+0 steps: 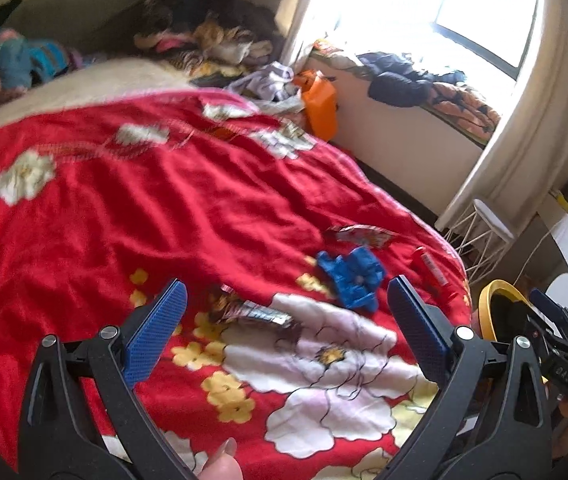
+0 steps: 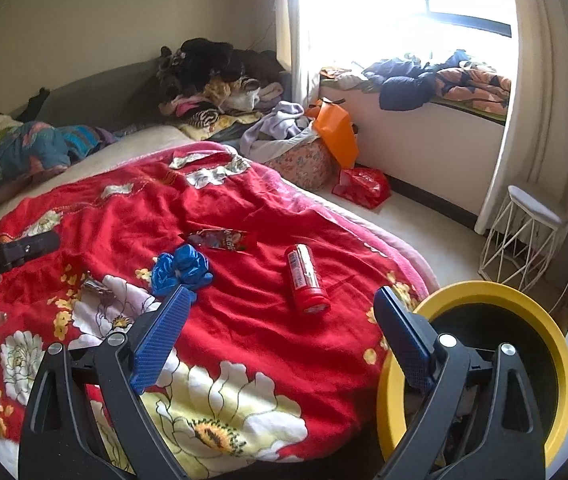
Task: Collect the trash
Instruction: 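Grasp the brown snack wrapper with the left tool while the right tool grasps the red spray can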
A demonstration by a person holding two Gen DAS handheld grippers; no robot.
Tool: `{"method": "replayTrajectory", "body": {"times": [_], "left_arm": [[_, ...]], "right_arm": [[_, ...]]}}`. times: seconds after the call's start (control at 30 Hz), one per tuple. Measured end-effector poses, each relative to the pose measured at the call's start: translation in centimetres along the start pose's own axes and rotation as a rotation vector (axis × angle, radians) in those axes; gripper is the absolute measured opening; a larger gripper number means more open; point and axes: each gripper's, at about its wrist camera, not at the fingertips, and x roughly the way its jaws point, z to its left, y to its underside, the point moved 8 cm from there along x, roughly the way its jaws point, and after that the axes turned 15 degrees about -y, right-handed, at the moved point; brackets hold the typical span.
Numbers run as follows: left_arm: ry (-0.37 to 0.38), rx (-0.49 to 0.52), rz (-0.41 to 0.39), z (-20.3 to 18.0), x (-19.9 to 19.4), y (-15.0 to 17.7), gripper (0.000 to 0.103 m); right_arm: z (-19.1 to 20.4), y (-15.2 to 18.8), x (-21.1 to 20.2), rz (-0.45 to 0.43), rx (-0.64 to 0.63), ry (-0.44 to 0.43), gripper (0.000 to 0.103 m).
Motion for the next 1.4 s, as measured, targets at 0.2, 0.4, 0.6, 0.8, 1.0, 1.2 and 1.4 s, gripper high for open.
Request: {"method": "replayTrajectory", "body": {"times": [0.2, 0.4, 0.6, 0.8, 1.0, 1.2, 1.4], "left_arm": [[-0.051, -0.044, 0.092, 1.7, 2.2, 1.7, 0.093], [-0.007, -0.121, 0.188, 1.6, 4.0, 3.5, 0.081], [0.021, -0.155, 0.229, 0.3, 5.5, 4.4, 0.073], [0.007, -0.208, 0.251, 0.2, 6.9, 4.1, 0.067], [0.011, -0.27, 0.262, 0.9, 7.7, 3.7, 0.055], [-0.019, -0.284, 0.263, 1.7, 8.2, 3.8, 0.03], [0.007, -0.307, 0.27, 2.4, 7.9, 3.9, 0.02]], "right_arm": [[-0.6, -0.1, 2.7, 0.042, 0.009, 0.01, 0.09], [-2.6, 0.7, 5.7, 0.092, 0.074, 0.025, 0.09], [-4.7, 1.3, 8.8, 0.152, 0.13, 0.049, 0.09], [-6.5, 1.8, 11.8, 0.232, 0.169, 0.078, 0.081], [-7.0, 2.9, 14.3, 0.299, 0.195, 0.054, 0.04], [-5.1, 3.5, 13.0, 0.257, 0.145, 0.007, 0.034], [-2.8, 4.1, 10.5, 0.214, 0.133, -0.049, 0.034]]}}
